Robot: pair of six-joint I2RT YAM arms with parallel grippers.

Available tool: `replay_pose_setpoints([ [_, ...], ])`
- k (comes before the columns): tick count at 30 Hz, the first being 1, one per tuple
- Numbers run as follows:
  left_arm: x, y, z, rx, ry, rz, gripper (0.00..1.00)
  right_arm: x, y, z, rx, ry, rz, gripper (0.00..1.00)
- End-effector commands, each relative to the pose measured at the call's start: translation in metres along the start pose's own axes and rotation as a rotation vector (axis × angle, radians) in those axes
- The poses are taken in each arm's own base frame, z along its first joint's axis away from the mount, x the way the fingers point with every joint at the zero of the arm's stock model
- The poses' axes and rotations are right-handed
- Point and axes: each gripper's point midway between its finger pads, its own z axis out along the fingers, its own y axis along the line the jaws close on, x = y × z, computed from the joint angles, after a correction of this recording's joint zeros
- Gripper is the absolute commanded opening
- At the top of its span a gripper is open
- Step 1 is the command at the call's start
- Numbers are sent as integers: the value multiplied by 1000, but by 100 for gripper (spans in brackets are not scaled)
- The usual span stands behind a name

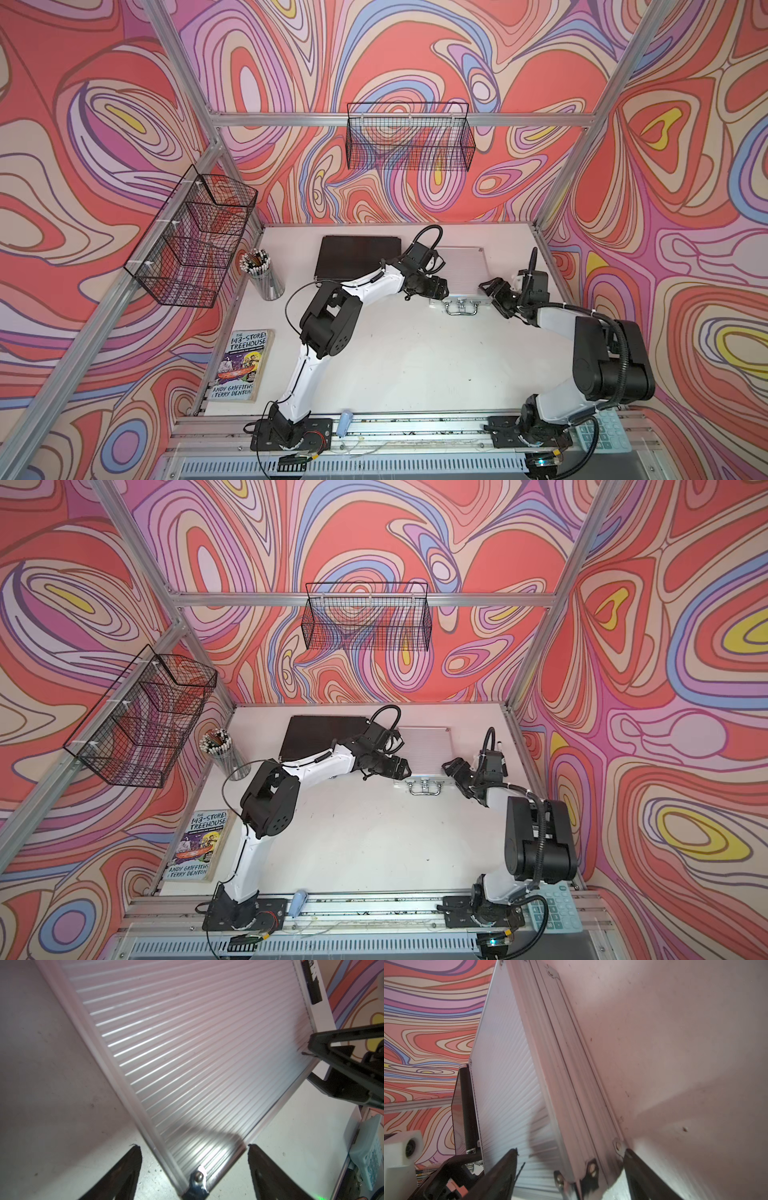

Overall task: Open the poker set cases
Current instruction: Open the case lid on the poker set case.

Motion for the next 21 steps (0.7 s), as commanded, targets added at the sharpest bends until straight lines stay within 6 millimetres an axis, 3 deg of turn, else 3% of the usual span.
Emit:
replay_pose_setpoints([
  [1, 8, 0, 7, -6, 22, 5, 82, -2, 24, 4, -68, -2, -5, 82],
  [21, -17, -41, -4, 124, -8, -3, 82, -3, 50, -19, -140, -35, 37, 82],
])
